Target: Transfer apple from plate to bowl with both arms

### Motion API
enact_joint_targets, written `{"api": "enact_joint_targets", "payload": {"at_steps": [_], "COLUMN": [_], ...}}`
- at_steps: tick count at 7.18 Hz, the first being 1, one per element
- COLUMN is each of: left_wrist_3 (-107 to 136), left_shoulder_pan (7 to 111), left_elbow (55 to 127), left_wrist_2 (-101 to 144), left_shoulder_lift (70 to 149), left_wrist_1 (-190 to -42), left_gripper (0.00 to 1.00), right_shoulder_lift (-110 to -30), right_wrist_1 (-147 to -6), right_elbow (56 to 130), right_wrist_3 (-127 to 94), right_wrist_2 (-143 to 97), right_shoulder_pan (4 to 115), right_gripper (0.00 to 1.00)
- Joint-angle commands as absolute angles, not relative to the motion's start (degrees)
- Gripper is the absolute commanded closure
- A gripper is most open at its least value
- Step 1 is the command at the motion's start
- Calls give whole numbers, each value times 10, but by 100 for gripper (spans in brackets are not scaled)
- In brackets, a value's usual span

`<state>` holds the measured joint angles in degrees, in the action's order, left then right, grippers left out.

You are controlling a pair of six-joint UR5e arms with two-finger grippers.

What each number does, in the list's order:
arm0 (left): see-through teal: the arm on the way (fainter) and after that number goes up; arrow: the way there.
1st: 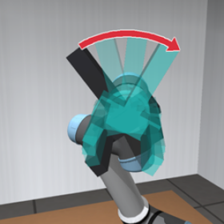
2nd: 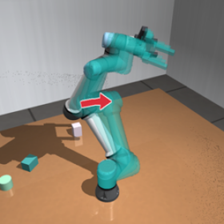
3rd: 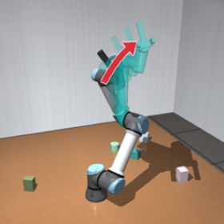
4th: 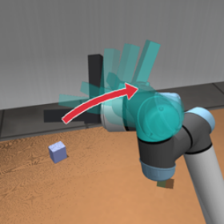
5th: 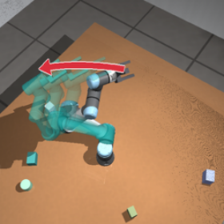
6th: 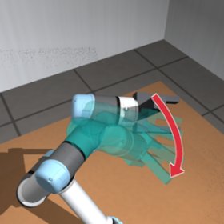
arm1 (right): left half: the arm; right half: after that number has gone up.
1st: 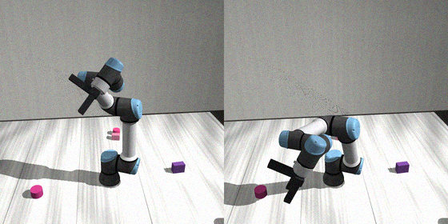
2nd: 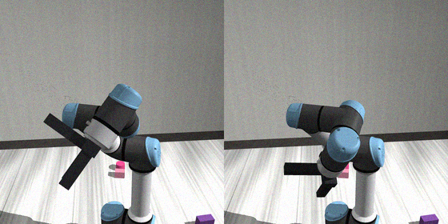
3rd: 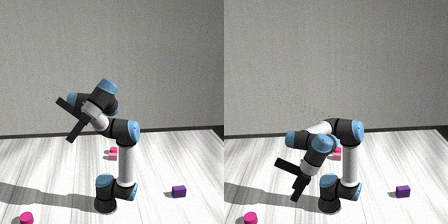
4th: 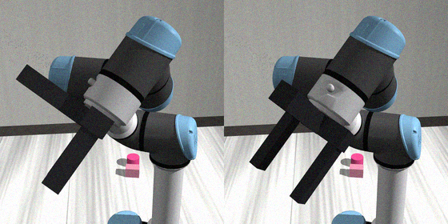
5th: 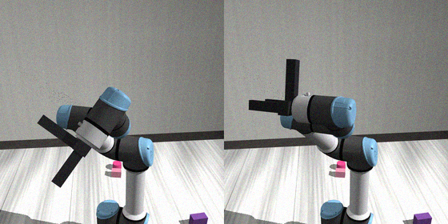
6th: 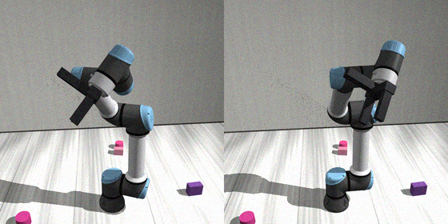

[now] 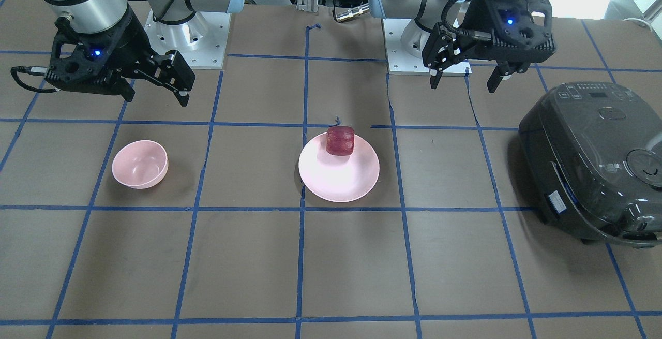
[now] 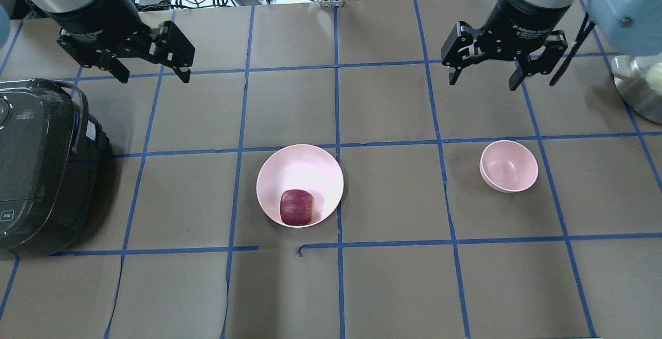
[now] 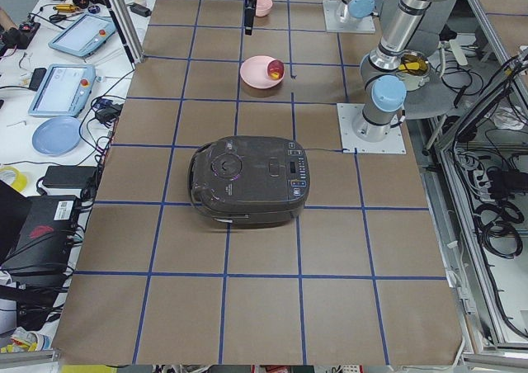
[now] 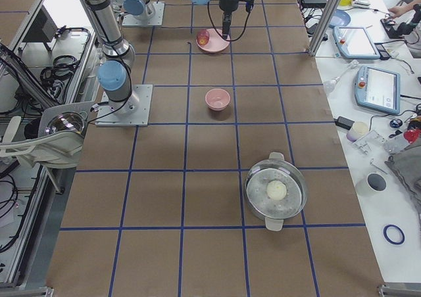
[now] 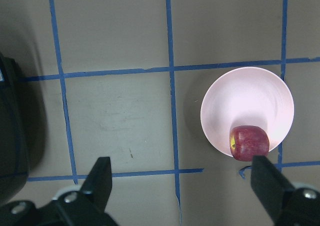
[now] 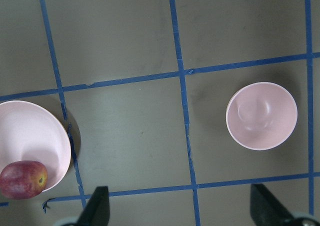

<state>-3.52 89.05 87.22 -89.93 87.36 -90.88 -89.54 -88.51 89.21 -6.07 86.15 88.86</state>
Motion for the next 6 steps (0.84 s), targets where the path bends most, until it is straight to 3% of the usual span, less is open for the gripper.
{"api": "enact_joint_targets", "payload": {"at_steps": [1, 6], "left_wrist_3": [-35, 23], "left_shoulder_pan": [891, 923], "left_elbow": [871, 880], "left_wrist_2": [-897, -888], "left_shoulder_lift": [874, 892], "left_wrist_1": [-910, -917], "left_gripper": [0, 0], "right_shoulder_lift": [-904, -900], "right_wrist_1": [-890, -895], "right_elbow": [885, 885], "right_wrist_3": [-57, -62], "right_wrist_2": [878, 872], "right_shoulder_pan": [887, 888], "right_gripper": [0, 0]}}
